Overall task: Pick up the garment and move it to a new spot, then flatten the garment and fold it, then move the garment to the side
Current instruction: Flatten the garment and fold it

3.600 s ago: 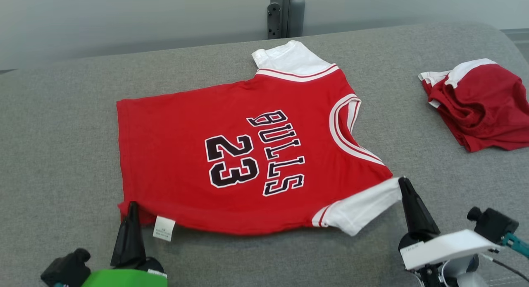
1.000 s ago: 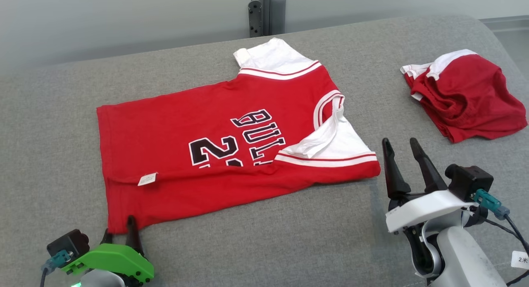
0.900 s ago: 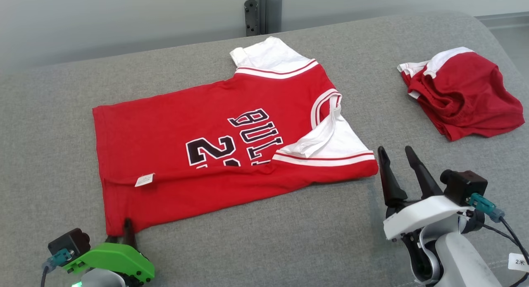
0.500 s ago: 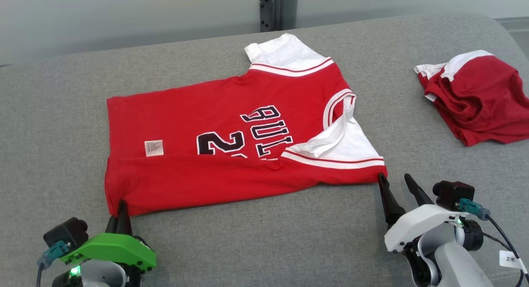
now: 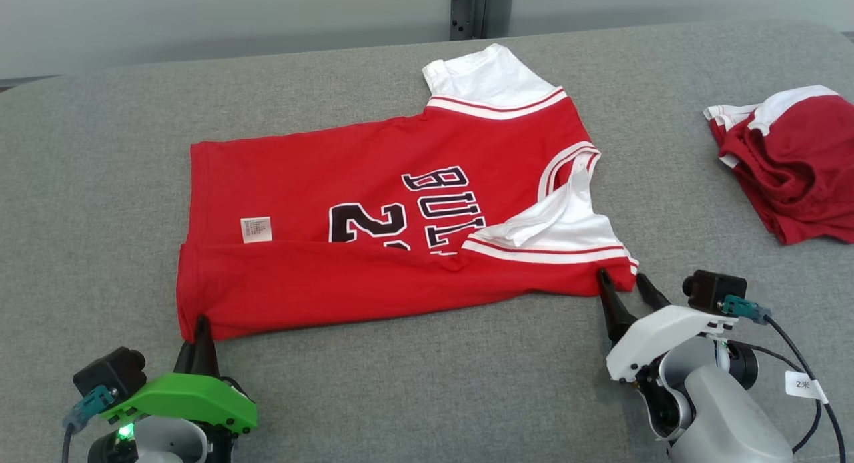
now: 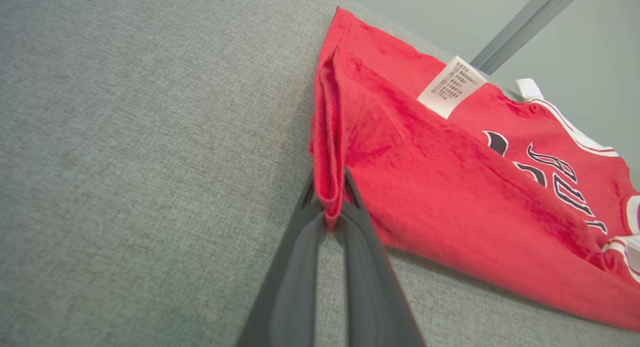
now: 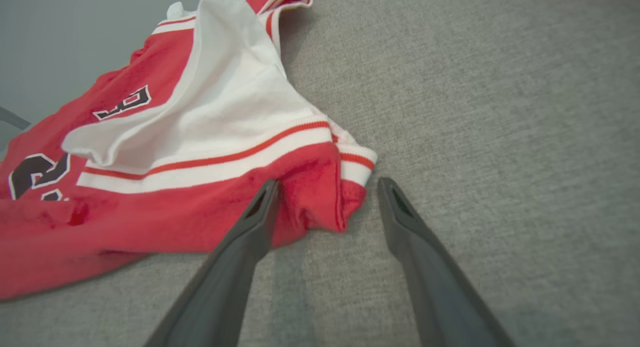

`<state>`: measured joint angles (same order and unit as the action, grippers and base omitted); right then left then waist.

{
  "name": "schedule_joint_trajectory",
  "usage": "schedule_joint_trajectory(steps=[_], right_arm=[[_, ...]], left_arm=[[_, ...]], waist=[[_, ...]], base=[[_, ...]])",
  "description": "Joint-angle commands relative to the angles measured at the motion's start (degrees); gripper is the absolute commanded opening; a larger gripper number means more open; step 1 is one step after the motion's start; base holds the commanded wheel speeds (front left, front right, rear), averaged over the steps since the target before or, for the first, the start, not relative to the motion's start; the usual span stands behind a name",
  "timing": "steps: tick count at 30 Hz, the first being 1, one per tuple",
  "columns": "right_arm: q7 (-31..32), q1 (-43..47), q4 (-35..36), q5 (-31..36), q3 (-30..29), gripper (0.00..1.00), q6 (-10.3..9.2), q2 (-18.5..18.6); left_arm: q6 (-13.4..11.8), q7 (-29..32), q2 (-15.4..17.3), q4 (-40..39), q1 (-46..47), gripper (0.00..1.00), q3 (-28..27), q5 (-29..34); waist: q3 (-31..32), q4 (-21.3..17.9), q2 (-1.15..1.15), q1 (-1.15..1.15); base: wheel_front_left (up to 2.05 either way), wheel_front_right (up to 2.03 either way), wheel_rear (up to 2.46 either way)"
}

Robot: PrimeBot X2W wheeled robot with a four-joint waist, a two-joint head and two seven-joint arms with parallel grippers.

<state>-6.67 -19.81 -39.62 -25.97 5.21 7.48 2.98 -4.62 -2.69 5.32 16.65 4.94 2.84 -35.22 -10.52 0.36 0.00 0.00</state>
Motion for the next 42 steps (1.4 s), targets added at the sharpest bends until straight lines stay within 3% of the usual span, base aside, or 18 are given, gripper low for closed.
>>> schedule_joint_trajectory(steps=[1, 5, 13, 22, 30, 37, 38, 39, 40, 41, 42], right_arm=[[-0.14, -0.73, -1.22, -0.92, 0.34, 0.63, 0.02, -0.04], [-0.65, -2.47, -3.45, -2.60, 1.64, 0.00, 0.02, -0.10], [-2.87, -1.39, -0.82, -7.58, 2.01, 0.00, 0.00, 2.60], [-0.65, 9.61, 12.24, -8.31, -0.72, 0.00, -0.03, 6.84], [4.13, 22.67, 24.13, -5.83, -6.47, 0.00, -0.03, 3.56], [7.13, 26.24, 27.15, -4.31, -8.00, 0.00, -0.02, 0.99], [7.30, 26.42, 27.22, -4.17, -8.17, 0.00, -0.03, 0.81], [7.39, 26.63, 27.40, -3.93, -8.28, 0.00, -0.03, 0.67], [7.42, 26.79, 27.54, -3.79, -8.47, 0.33, -0.03, 0.58], [7.47, 26.88, 27.68, -3.68, -8.77, 0.60, -0.03, 0.53], [7.16, 27.02, 27.90, -3.38, -9.40, 1.00, -0.03, 0.52]], left_arm=[[-0.26, -0.43, 0.38, 0.11, -0.15, 0.00, -0.16, -0.16], [0.27, -0.85, 0.39, 0.42, -0.14, 0.00, 0.18, -0.22], [1.61, -2.31, 0.33, -0.38, -1.25, 0.00, 0.97, -0.31], [2.07, -0.92, -0.19, -5.57, -7.95, 0.00, 3.26, -1.12], [-0.04, 0.79, -1.03, -10.34, -17.08, 0.00, 4.80, -2.84], [-0.49, 0.09, -0.84, -8.82, -17.27, 0.00, 4.15, -3.40], [-0.59, 0.05, -0.68, -8.47, -17.14, 0.03, 3.94, -3.46], [-0.62, -0.04, -0.53, -8.21, -17.05, 0.23, 3.75, -3.52], [-0.71, -0.20, -0.31, -8.02, -17.08, 0.44, 3.53, -3.58], [-0.78, -0.31, -0.08, -7.93, -17.15, 1.00, 3.36, -3.50], [-0.89, -0.63, 0.19, -7.99, -17.22, 1.00, 3.10, -3.38]], waist=[[0.11, -0.05, 0.00, 0.00], [0.62, -0.27, 0.00, 0.00], [2.33, -0.74, 0.00, 0.00], [4.19, -1.29, 0.00, 0.00], [4.15, -1.32, 0.00, 0.00], [4.14, -2.25, 0.00, 0.00], [4.10, -2.43, 0.00, 0.00], [4.06, -2.59, 0.00, 0.00], [4.00, -2.75, 0.00, 0.00], [3.93, -2.90, 0.00, 0.00], [3.84, -3.06, 0.00, 0.00]], base=[[0.00, 0.00, 0.00], [0.00, 0.00, 0.00], [0.00, 0.00, 0.00], [0.00, 0.00, 0.00], [0.00, 0.00, 0.00], [0.00, 0.00, 0.00], [0.00, 0.00, 0.00], [0.00, 0.00, 0.00], [0.00, 0.00, 0.00], [0.00, 0.00, 0.00], [0.00, 0.00, 0.00]])
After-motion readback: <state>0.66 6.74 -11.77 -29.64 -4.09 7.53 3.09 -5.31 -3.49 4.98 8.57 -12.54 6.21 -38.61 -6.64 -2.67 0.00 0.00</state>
